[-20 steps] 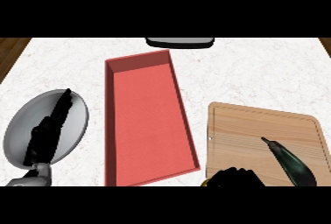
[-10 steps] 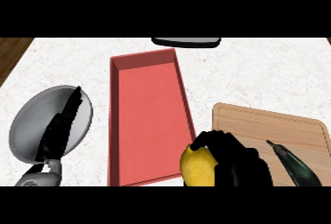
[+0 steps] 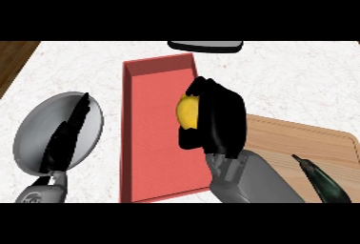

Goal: Pick the lemon from the cutting board and place it in the cardboard box

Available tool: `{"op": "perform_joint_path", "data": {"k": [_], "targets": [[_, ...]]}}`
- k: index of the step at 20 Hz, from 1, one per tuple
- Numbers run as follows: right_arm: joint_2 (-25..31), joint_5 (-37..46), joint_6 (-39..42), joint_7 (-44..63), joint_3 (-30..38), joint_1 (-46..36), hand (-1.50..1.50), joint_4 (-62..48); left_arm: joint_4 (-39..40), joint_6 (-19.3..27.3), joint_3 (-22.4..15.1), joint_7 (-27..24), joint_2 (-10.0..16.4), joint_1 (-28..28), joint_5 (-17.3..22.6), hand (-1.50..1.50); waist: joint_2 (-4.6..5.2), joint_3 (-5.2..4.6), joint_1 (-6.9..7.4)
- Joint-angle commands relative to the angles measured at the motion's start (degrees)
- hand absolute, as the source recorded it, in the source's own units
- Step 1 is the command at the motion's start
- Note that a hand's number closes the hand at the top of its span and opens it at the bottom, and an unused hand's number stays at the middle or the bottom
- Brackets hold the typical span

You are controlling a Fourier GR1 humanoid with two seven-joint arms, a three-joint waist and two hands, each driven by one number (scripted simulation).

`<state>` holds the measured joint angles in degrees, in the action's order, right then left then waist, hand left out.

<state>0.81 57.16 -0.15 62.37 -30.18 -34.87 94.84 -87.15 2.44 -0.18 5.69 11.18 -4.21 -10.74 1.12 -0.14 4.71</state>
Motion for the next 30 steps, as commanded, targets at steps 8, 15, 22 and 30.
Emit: {"op": "perform_joint_path", "data": {"k": [8,15,22,30], "targets": [[-0.79,-13.25,-22.86,2.71,2.06,-18.16,-1.50,-26.71,0.31,-1.84,1.10,-0.99,0.59,1.55,1.71,0.00,-0.42,0.09,-0.28],[-0.79,-8.97,-43.25,-3.06,8.37,-16.07,-1.50,-26.66,0.57,0.61,1.51,-0.97,-0.15,1.70,0.18,0.00,-0.76,0.16,-2.44],[-0.80,-10.95,-52.26,-7.11,13.81,-12.75,-1.50,-18.87,3.25,0.60,4.30,-4.88,0.88,3.83,1.27,0.00,-1.22,0.13,-4.73],[7.33,-8.27,-45.64,-4.93,17.92,9.19,-1.50,8.02,-1.39,0.80,4.54,-1.40,0.84,6.75,1.35,0.00,-1.83,0.17,-6.77]]}}
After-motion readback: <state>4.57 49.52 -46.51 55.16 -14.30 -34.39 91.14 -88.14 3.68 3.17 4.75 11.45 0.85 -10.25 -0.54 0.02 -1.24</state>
